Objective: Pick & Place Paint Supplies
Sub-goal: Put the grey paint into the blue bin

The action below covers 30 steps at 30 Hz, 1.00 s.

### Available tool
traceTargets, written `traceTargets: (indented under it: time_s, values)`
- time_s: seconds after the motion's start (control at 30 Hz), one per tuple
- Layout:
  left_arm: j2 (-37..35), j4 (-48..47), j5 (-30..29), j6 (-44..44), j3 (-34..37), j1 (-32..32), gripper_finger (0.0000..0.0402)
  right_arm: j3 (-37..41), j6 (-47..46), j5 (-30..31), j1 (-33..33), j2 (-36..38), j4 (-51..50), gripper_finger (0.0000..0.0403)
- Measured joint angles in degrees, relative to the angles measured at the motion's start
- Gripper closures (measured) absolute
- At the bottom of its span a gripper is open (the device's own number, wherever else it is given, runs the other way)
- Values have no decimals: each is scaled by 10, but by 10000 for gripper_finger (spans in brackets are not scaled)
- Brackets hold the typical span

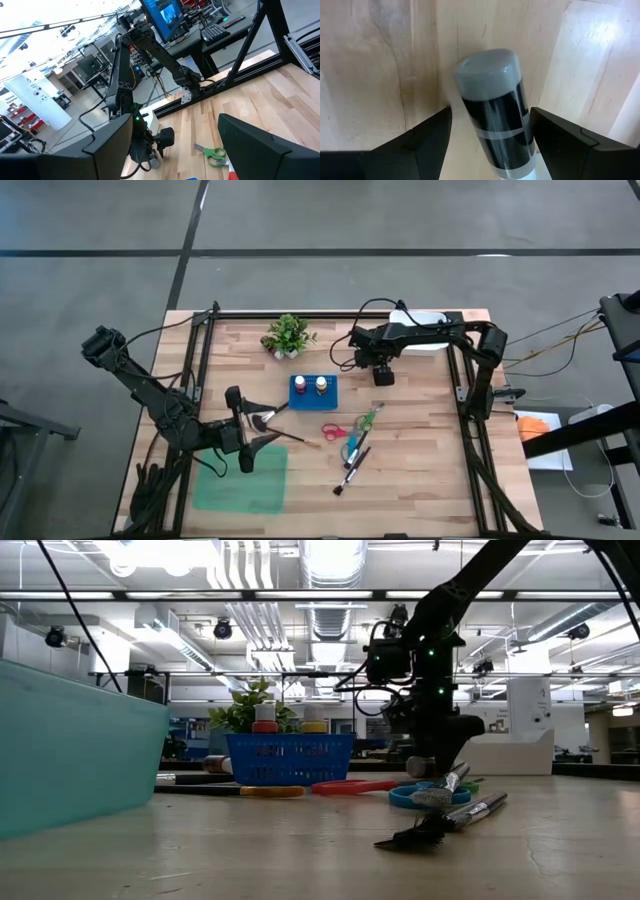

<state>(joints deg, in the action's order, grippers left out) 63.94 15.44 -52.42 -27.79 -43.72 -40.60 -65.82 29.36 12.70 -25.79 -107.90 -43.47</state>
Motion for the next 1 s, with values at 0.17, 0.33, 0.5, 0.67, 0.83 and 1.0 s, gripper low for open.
traceTargets:
  time_s: [0.17, 0.33, 0.5, 0.67, 0.83, 1.0]
  values:
    - [0, 0, 0, 2, 0, 2, 99, -5, 0, -1, -1, -2, -3, 133]
    - [0, -7, 2, 7, 0, 2, 99, -5, 2, 2, -6, -2, -6, 133]
    - [0, -7, 2, 8, 0, 2, 99, -5, 5, -1, -16, -2, -6, 133]
    - [0, -8, 2, 8, 0, 3, 99, -5, 7, -4, -26, -2, -7, 133]
    - [0, -9, 2, 8, 0, 2, 99, -5, 11, 2, -29, -2, -9, 133]
    - [0, -9, 3, 8, 0, 2, 99, -5, 6, 5, -30, -3, -9, 133]
